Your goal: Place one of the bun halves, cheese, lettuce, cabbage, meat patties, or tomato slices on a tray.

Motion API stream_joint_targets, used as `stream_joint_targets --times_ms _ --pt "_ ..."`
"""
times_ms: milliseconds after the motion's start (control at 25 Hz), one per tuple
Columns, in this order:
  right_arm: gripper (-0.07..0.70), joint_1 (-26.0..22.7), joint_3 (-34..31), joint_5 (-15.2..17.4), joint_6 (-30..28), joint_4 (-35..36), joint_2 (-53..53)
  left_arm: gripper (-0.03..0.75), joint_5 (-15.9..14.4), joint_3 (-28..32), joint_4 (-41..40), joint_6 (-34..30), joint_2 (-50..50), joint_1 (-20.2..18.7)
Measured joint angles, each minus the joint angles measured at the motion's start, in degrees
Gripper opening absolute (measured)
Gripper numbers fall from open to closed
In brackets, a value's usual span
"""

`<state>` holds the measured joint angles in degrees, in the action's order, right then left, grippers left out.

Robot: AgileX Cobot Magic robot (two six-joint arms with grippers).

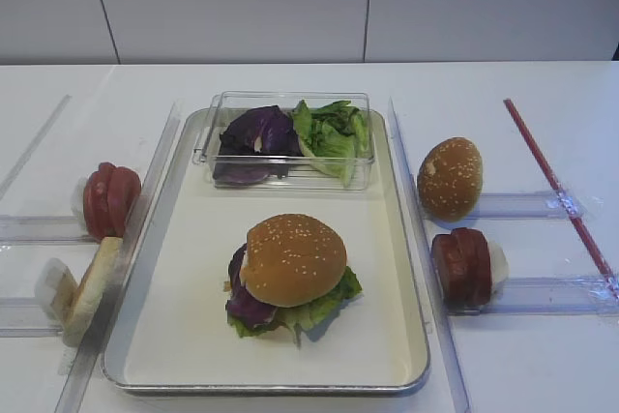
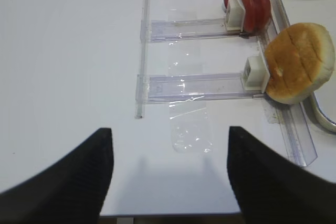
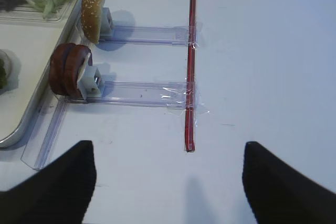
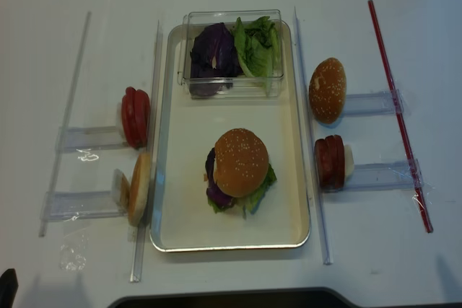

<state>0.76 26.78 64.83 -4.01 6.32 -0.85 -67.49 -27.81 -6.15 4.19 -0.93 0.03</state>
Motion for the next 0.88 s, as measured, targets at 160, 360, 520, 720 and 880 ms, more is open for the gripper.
stream_joint_targets --times_ms 160,360,520,720,880 --pt "0.602 0.00 0.00 0.00 0.00 0.00 0.00 0.469 0.00 0.00 0.00 0.00 0.00 0.00" --pt "0.602 0.00 0.00 0.00 0.00 0.00 0.00 0.469 0.00 0.00 0.00 0.00 0.00 0.00" --pt "0.602 0.00 0.00 0.00 0.00 0.00 0.00 0.469 0.00 0.00 0.00 0.00 0.00 0.00" --pt "0.602 0.00 0.00 0.00 0.00 0.00 0.00 0.469 0.00 0.00 0.00 0.00 0.00 0.00" --pt "0.602 0.00 0.00 0.00 0.00 0.00 0.00 0.469 0.00 0.00 0.00 0.00 0.00 0.00"
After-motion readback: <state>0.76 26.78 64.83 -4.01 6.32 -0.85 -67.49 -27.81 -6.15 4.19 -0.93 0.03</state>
